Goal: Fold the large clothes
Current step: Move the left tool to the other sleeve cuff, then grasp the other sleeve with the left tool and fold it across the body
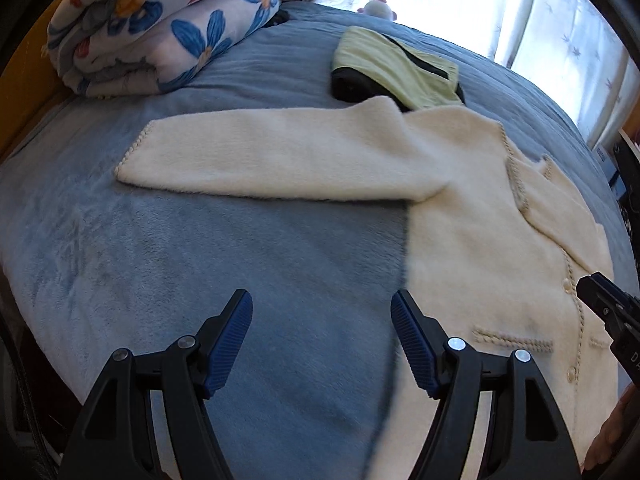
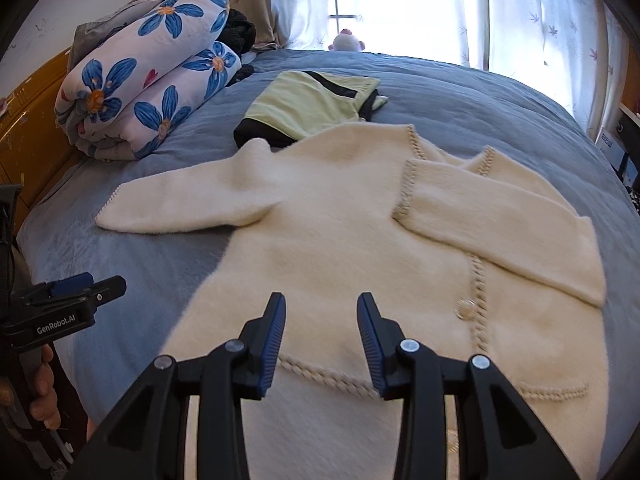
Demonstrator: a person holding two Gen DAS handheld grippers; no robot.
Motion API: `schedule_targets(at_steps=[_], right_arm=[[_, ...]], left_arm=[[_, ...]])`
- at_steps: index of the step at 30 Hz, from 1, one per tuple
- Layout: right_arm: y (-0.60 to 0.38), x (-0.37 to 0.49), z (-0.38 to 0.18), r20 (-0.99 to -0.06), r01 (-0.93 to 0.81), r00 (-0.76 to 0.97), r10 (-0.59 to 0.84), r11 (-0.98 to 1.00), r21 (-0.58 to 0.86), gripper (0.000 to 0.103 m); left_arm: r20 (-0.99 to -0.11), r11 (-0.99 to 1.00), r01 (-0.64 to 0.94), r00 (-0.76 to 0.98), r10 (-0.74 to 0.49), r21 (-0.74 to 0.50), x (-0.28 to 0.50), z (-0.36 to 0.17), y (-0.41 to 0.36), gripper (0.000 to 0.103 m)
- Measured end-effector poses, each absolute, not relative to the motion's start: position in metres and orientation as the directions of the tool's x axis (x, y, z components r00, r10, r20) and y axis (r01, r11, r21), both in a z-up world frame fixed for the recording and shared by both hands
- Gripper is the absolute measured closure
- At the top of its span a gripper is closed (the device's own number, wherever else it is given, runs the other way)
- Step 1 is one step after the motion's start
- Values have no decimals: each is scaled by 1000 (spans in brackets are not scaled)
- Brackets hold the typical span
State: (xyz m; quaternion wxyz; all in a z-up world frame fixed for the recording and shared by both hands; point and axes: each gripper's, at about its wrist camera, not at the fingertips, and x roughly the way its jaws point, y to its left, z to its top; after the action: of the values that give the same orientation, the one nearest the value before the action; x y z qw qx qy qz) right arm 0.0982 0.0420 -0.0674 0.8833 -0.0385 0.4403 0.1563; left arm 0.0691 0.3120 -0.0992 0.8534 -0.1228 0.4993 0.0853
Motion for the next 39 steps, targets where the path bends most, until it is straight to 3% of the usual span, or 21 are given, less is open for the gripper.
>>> schedule_targets(at_steps=[19,25,28,30,36,39], right_arm=[[134,170,-120,-817,-335,523,243,940,65,66],[135,174,-135,-834,-329,499,234,942,67,66],[131,174,-140,-842,-326,489,229,943,68,66],[126,173,-142,-844,-320,486,225,945,67,66],[101,168,-138,-842,-293,489,227,952,86,66],[85,161,-129,-829,-282,513,221,956,81,66]], left_arm=[[-822,795,-408,538,-187,-448,135,-188,495,33],[-789,724,-459,584,-191,-515,163,-207,530,35],[-813,748,-488,570,-118,-450,180,-209,527,58],[-817,763,-490,570,-86,-421,187,-209,524,90],[-797,857,-442,601,65,-264,194,-158,488,97],[-745,912,-338,664,57,-231,197,-114,446,97]])
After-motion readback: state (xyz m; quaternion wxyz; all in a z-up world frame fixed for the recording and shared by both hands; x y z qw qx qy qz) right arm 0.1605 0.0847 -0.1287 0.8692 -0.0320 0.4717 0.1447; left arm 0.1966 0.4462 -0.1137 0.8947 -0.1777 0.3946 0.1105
